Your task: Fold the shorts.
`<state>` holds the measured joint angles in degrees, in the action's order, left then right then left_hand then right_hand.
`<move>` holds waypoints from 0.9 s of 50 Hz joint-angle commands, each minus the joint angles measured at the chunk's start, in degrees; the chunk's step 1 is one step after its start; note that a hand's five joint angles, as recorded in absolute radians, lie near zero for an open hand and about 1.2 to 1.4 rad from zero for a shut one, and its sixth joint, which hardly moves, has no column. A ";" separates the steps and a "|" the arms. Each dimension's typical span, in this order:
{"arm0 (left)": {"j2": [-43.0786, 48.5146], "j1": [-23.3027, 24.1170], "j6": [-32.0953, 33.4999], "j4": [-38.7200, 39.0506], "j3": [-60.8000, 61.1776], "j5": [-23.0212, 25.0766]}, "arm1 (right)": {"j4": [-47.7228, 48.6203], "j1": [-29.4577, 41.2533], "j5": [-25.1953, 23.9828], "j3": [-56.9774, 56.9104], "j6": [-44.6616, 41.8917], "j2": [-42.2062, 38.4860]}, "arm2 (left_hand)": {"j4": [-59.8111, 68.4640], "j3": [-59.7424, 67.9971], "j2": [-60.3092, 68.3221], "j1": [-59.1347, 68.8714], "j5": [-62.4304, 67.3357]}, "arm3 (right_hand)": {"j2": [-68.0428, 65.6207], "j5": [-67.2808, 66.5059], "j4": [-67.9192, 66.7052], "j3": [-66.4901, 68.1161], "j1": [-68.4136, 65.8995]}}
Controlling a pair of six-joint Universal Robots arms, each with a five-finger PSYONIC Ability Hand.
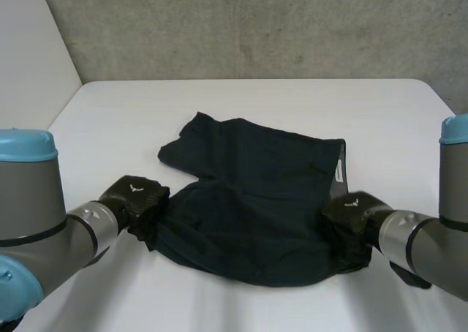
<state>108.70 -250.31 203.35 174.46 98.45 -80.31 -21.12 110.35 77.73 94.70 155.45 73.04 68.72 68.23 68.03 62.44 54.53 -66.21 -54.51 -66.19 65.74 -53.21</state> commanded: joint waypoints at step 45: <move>13.45 0.70 -1.47 27.70 -12.15 -6.88 | 43.54 7.86 5.76 -19.47 -8.40 -20.81 | 11.28 11.77 11.97 17.56 15.47 | -13.79 -15.49 -13.81 14.26 -26.79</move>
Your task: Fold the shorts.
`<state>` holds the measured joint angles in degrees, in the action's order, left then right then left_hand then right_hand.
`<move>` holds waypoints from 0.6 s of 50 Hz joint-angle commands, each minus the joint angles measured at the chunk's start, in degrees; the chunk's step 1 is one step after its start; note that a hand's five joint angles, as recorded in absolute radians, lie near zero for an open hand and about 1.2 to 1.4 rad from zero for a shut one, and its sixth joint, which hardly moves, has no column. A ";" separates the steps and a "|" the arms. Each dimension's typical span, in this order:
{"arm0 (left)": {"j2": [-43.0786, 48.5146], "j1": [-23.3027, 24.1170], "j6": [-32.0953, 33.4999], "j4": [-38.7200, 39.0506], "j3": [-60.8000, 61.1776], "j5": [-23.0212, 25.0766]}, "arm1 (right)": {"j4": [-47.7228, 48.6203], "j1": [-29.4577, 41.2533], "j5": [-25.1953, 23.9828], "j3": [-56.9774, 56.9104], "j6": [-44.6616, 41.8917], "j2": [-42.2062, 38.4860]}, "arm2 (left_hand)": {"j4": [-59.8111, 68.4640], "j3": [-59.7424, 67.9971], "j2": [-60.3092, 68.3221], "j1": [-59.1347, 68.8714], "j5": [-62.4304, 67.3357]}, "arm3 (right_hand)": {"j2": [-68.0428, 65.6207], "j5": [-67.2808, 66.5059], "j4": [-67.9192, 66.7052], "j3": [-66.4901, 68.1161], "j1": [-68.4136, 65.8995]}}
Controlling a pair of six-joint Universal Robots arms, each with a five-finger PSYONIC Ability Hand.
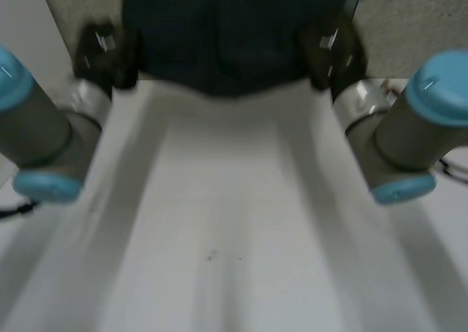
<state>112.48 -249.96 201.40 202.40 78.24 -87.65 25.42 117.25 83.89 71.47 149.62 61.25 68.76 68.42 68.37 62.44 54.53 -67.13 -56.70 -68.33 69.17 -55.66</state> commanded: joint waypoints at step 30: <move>-13.85 -0.97 12.61 -42.15 22.22 0.20 | -51.32 0.08 0.31 12.11 -9.60 7.03 | 11.24 11.58 11.63 17.56 15.47 | -12.87 -13.30 -11.67 10.83 -24.34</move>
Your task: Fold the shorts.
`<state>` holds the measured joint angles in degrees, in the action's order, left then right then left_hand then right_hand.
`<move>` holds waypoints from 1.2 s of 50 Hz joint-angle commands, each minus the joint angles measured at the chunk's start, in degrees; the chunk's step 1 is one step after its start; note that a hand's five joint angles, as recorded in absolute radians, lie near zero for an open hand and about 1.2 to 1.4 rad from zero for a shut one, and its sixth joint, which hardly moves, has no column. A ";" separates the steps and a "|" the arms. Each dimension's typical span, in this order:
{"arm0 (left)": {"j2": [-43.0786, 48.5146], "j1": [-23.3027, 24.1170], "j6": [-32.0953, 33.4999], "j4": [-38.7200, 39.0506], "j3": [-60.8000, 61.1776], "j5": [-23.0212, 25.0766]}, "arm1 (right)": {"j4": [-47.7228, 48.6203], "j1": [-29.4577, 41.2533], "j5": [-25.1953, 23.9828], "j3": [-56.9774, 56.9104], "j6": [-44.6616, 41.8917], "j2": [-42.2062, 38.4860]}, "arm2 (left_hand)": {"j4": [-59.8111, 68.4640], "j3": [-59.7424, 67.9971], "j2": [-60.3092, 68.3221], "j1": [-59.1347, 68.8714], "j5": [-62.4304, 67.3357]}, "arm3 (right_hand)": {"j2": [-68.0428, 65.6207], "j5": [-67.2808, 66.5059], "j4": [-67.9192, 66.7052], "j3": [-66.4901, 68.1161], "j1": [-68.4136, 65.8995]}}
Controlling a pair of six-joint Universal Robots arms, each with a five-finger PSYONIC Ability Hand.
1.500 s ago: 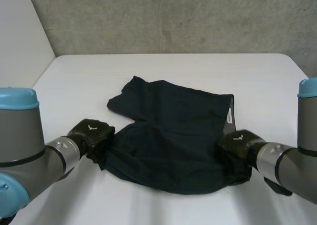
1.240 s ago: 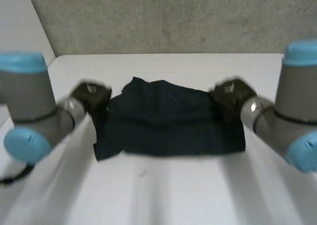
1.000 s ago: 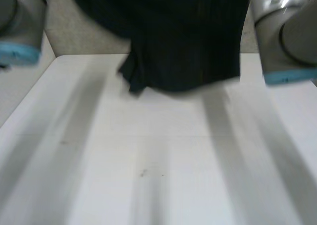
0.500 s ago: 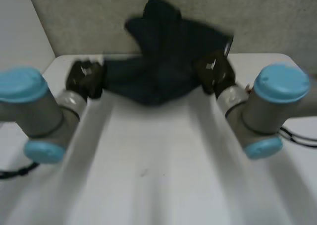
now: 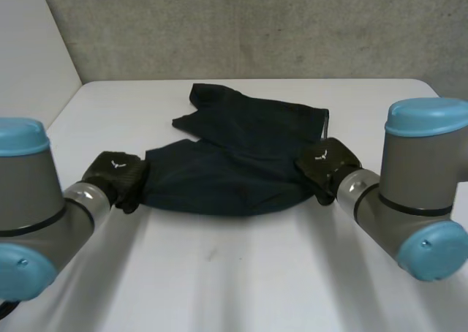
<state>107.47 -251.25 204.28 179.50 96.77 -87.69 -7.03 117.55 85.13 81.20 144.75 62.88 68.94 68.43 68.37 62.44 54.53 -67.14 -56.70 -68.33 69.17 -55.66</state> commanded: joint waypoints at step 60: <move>28.04 4.28 1.21 -7.49 -42.53 12.81 | -18.64 -6.90 -7.87 12.57 -10.45 10.25 | -38.05 -37.54 -37.48 -31.55 -33.64 | -12.86 -13.30 -11.67 10.83 -24.34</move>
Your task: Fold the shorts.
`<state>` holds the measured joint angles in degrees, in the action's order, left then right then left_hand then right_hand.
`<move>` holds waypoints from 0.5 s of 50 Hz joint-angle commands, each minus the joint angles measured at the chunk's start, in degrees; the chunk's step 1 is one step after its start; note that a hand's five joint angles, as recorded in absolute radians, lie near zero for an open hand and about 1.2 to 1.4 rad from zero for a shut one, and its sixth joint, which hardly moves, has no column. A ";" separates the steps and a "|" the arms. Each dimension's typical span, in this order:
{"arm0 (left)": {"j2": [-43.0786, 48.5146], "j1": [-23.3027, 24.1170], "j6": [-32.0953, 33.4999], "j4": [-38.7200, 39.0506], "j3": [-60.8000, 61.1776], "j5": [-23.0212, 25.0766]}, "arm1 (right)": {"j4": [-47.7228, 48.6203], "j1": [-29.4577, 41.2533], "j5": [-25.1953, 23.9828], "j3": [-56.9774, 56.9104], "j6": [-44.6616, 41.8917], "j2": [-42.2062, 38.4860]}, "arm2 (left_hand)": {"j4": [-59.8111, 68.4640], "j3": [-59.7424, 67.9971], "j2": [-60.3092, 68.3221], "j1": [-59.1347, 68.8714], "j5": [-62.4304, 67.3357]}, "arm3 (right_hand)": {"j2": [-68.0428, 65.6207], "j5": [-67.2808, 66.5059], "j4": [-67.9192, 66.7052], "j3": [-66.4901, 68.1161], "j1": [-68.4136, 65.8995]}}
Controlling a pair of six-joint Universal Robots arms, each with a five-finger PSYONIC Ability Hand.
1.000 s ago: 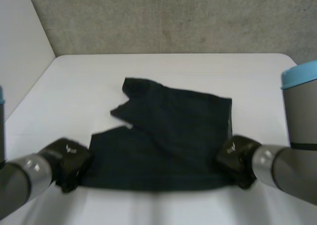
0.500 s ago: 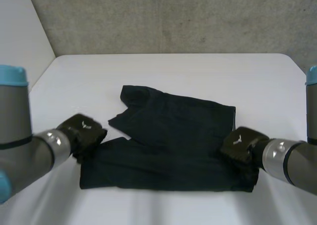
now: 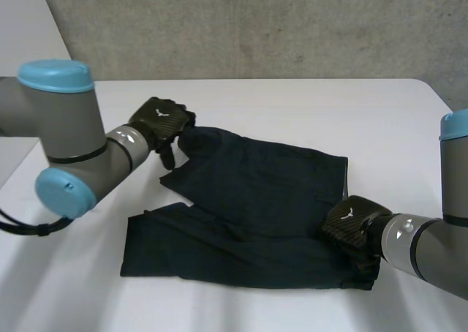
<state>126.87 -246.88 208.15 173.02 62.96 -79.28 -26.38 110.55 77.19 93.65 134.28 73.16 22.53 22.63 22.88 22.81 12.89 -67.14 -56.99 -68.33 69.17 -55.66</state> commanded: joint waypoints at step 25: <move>30.19 -1.68 -3.19 -2.86 -31.84 6.95 | 1.95 0.10 0.16 1.27 0.01 -0.03 | 20.48 20.38 20.14 20.21 20.13 | -12.86 -13.01 -11.67 10.83 -24.34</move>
<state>154.05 -248.19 204.88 170.00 33.89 -72.46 -24.73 110.74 77.35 94.86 134.30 73.13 37.13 36.93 37.13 37.05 26.83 -67.13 -56.99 -68.33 69.17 -55.66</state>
